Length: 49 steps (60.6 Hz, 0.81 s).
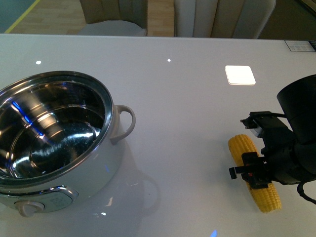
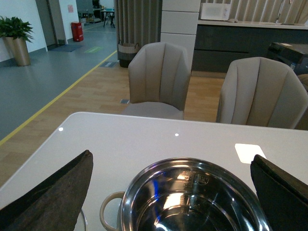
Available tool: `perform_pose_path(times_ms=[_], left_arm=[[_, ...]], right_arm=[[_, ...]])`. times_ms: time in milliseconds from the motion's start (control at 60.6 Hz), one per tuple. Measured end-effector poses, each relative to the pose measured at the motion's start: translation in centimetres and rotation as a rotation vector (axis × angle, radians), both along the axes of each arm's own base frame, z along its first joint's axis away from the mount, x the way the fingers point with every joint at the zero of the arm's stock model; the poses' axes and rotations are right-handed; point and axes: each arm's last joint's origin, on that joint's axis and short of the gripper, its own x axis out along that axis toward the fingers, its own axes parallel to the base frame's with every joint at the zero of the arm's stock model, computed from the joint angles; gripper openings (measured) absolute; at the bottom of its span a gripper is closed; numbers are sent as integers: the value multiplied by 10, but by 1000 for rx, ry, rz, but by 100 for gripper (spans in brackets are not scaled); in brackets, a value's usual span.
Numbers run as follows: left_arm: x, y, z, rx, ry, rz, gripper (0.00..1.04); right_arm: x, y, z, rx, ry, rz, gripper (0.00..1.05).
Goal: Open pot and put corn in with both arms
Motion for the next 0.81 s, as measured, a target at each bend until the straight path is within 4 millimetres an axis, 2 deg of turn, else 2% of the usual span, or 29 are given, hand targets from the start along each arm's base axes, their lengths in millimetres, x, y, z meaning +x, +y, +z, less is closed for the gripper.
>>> perform_pose_path(times_ms=[66, 148, 280, 396, 495, 627, 808], left_arm=[[0, 0, 0, 0, 0, 0, 98], [0, 0, 0, 0, 0, 0, 98], [0, 0, 0, 0, 0, 0, 98], [0, 0, 0, 0, 0, 0, 98], [0, 0, 0, 0, 0, 0, 98], [0, 0, 0, 0, 0, 0, 98], [0, 0, 0, 0, 0, 0, 98]], right_arm=[[1, 1, 12, 25, -18, -5, 27], [6, 3, 37, 95, -58, -21, 23], [14, 12, 74, 209, -119, -48, 22], [27, 27, 110, 327, -173, -67, 22], [42, 52, 139, 417, -206, -79, 21], [53, 83, 156, 481, -207, -71, 20], [60, 127, 162, 527, -179, -22, 20]])
